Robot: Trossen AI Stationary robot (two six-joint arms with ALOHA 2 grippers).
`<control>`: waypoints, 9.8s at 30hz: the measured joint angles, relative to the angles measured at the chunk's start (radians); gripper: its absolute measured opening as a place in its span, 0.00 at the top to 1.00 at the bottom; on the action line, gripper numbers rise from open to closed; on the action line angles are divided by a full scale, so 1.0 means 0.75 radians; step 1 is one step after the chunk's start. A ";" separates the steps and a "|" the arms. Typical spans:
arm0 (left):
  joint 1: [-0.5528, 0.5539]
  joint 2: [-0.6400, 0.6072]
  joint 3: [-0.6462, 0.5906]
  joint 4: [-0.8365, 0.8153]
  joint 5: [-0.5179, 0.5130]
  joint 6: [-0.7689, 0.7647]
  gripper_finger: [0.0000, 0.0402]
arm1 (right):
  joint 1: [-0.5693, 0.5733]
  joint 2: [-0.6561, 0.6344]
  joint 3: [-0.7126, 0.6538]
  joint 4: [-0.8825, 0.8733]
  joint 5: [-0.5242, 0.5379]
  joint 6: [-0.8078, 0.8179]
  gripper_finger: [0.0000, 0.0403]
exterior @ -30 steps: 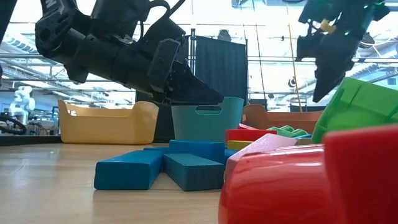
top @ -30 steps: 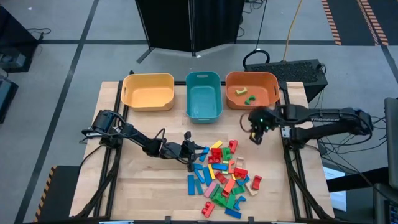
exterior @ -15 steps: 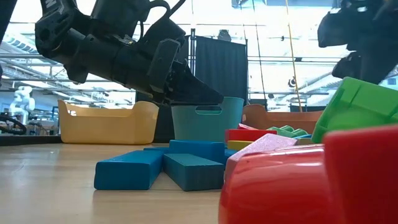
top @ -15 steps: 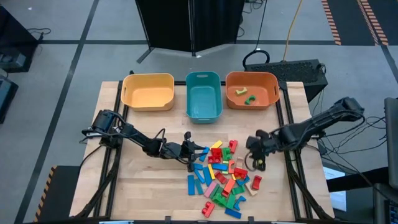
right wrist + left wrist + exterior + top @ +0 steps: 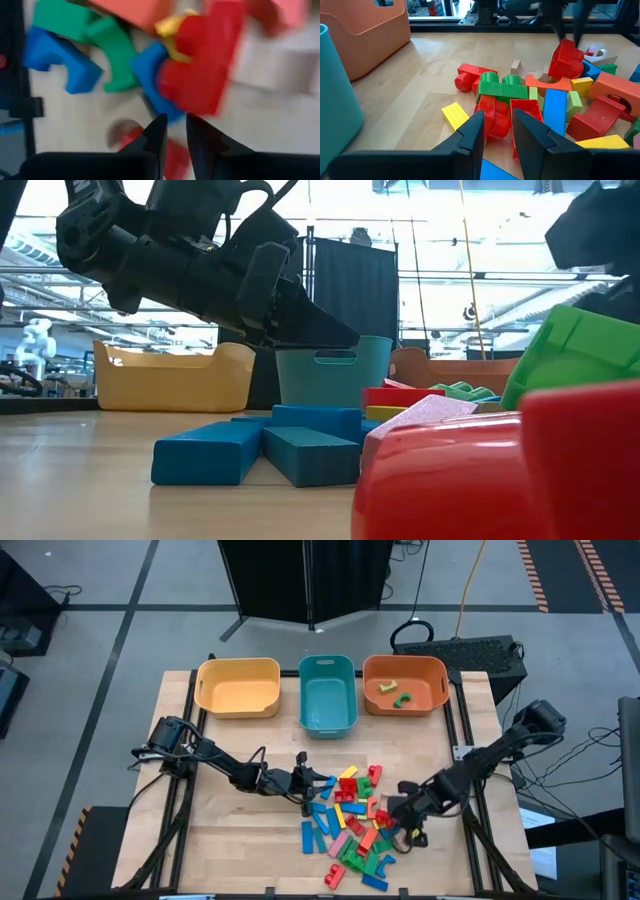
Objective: Sort blocks by size
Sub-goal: Put the orange arch block into the orange bin, then put the light brown arch block into the orange bin
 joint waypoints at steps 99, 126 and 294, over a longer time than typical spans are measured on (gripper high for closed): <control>-0.001 0.001 0.001 -0.031 -0.011 -0.001 0.77 | -0.329 0.100 0.005 -0.088 0.413 -0.268 0.68; -0.001 0.001 0.001 -0.042 -0.011 -0.001 0.77 | -0.330 0.134 0.004 -0.036 0.402 -0.350 0.94; 0.003 0.001 0.001 -0.138 -0.021 -0.070 0.77 | -0.495 0.138 0.010 -0.197 0.239 -0.756 0.79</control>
